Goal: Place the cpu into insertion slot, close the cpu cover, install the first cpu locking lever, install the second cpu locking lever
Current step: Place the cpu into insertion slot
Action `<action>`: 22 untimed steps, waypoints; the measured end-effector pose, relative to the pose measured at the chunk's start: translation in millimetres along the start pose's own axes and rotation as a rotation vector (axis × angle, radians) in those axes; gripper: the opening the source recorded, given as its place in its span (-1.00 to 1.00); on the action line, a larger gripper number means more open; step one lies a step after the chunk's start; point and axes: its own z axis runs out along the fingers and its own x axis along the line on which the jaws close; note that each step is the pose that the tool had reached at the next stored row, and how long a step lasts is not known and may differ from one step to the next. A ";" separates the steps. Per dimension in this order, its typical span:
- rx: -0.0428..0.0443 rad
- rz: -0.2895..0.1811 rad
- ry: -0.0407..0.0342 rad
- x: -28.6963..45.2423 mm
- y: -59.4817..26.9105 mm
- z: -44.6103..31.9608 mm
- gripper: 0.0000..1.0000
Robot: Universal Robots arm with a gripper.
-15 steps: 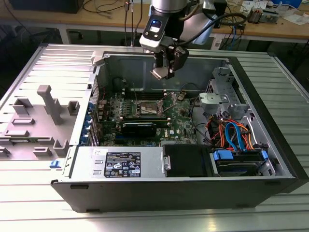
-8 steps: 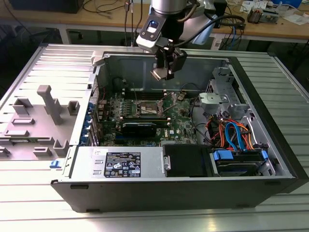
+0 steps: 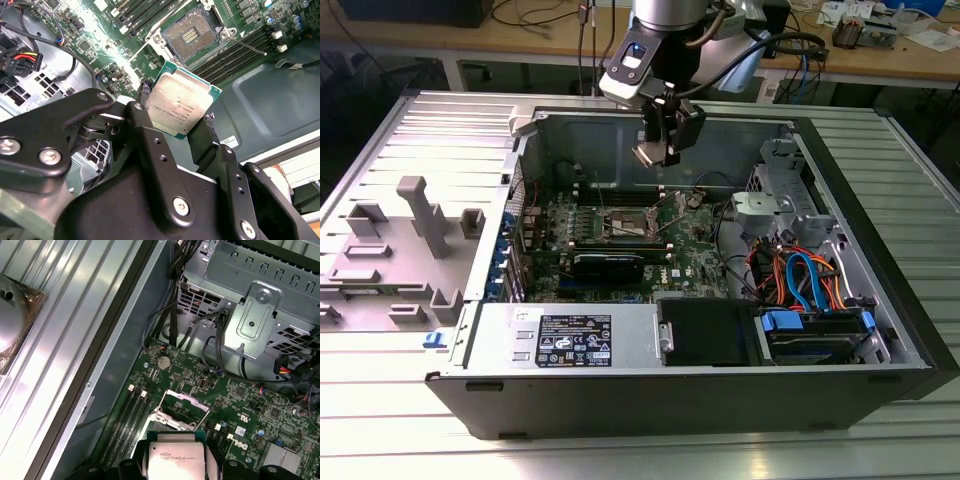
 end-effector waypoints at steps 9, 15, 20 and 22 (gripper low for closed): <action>-0.0003 0.031 -0.0034 0.1 -0.2 0.7 0.09; -0.0020 0.136 -0.0122 0.1 -0.4 2.3 0.09; -0.0018 0.209 -0.0180 0.1 -0.5 3.7 0.09; -0.0020 0.242 -0.0206 0.0 -0.7 5.5 0.09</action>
